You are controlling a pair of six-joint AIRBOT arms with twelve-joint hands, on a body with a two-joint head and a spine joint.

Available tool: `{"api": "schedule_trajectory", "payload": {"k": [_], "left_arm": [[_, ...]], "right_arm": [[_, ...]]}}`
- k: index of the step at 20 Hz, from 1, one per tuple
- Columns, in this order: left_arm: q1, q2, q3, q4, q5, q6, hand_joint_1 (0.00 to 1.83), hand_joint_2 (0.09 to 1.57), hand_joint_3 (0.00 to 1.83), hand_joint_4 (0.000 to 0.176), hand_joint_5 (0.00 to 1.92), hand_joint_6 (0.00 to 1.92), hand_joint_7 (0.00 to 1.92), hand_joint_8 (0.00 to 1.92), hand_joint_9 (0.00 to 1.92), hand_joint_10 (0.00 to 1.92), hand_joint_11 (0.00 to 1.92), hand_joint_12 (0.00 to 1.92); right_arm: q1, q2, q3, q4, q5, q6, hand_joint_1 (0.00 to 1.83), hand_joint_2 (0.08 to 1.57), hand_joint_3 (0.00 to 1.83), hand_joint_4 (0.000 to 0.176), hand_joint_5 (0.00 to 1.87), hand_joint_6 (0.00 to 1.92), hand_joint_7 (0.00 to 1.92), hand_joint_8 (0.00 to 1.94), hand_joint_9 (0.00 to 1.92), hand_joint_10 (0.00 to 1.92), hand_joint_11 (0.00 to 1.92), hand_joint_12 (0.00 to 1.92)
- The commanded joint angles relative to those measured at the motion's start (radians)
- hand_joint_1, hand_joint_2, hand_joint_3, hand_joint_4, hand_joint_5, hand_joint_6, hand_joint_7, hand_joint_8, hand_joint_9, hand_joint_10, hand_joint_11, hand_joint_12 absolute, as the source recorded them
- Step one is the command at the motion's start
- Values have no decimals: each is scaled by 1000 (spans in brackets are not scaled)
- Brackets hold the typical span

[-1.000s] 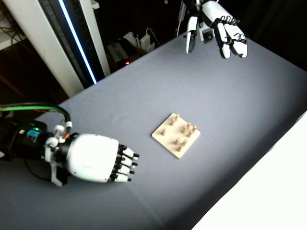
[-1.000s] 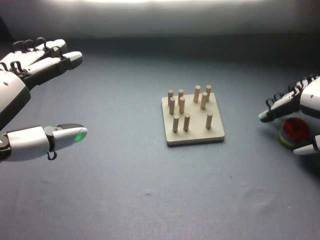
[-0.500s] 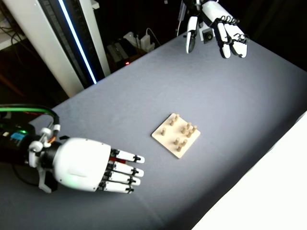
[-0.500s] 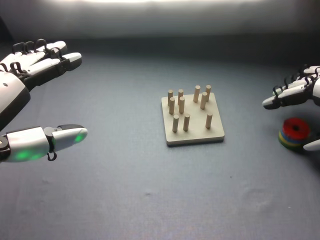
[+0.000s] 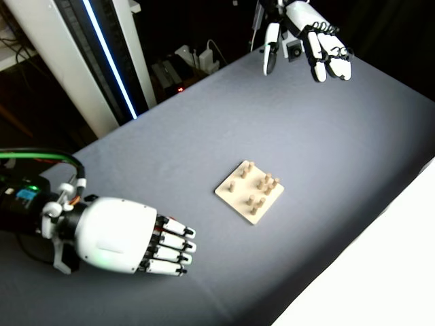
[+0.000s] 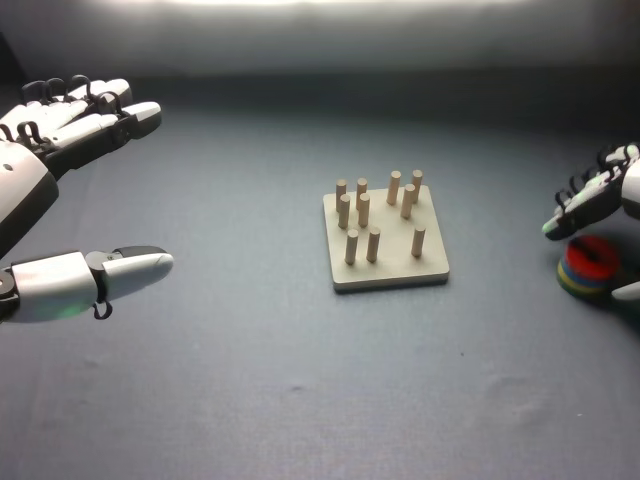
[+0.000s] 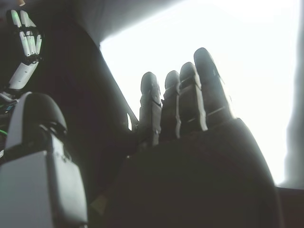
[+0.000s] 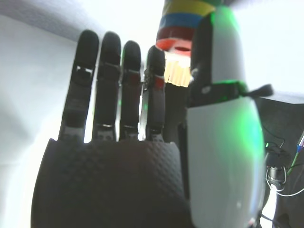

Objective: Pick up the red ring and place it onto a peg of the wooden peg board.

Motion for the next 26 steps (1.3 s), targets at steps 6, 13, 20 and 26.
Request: {"api": "schedule_trajectory", "payload": {"k": [6, 13, 20, 26], "left_arm": [[-8, -2, 5, 2, -125, -6, 643, 1047, 0, 0, 292, 0, 94, 0, 76, 1, 0, 535], [-8, -2, 6, 2, -125, -6, 657, 1050, 0, 0, 313, 2, 104, 1, 94, 2, 0, 605], [-8, -3, 7, -3, -128, -6, 623, 1048, 0, 0, 296, 0, 112, 3, 122, 7, 0, 658], [6, 2, 1, -21, -152, -6, 639, 1043, 0, 0, 267, 0, 122, 1, 84, 2, 0, 478]], "right_arm": [[13, 0, 3, 8, 94, 1, 1172, 934, 0, 0, 793, 2, 784, 1, 857, 33, 425, 1155], [13, -6, 10, 8, 79, 1, 1381, 1073, 0, 0, 980, 971, 1124, 625, 999, 1034, 779, 1057], [48, -9, -6, -21, 136, 1, 1386, 1076, 1, 0, 1095, 663, 1022, 944, 965, 1165, 788, 1369], [147, -35, -22, -85, 185, 1, 1270, 1104, 0, 0, 1106, 531, 976, 1278, 904, 1363, 752, 1685]]}}
